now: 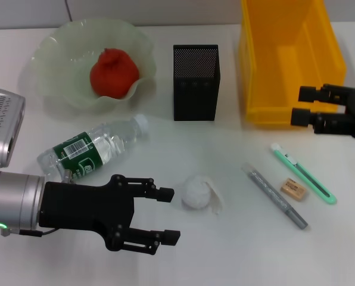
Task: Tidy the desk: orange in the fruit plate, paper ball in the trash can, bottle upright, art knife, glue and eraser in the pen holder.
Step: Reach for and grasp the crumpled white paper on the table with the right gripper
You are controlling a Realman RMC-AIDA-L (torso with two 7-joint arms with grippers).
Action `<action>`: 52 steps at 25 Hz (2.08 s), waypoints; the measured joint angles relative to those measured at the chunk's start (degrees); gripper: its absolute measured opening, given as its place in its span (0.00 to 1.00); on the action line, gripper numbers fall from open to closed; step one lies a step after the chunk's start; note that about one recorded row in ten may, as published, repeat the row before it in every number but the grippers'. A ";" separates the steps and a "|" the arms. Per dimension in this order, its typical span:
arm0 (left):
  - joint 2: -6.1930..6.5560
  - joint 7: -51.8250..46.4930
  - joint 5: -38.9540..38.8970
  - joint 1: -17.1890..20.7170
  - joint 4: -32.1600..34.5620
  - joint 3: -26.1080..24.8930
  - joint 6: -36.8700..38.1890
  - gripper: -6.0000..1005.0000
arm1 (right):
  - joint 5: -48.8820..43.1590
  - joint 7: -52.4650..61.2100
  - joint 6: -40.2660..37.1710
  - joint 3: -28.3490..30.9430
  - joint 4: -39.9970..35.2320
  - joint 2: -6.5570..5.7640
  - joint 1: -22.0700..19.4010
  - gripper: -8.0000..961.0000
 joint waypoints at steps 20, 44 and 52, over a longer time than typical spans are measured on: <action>0.17 -0.47 -0.01 0.68 -0.06 -0.51 -0.05 0.77 | -12.14 9.05 3.31 -8.45 -2.50 0.60 7.08 0.86; 0.11 0.02 -0.02 0.72 -0.06 -0.69 -2.26 0.77 | -30.20 35.90 13.17 -26.18 12.06 0.63 29.64 0.86; 0.07 0.03 -0.01 0.41 -0.06 -0.70 -2.40 0.77 | -29.29 35.49 17.15 -27.96 15.84 1.12 29.68 0.86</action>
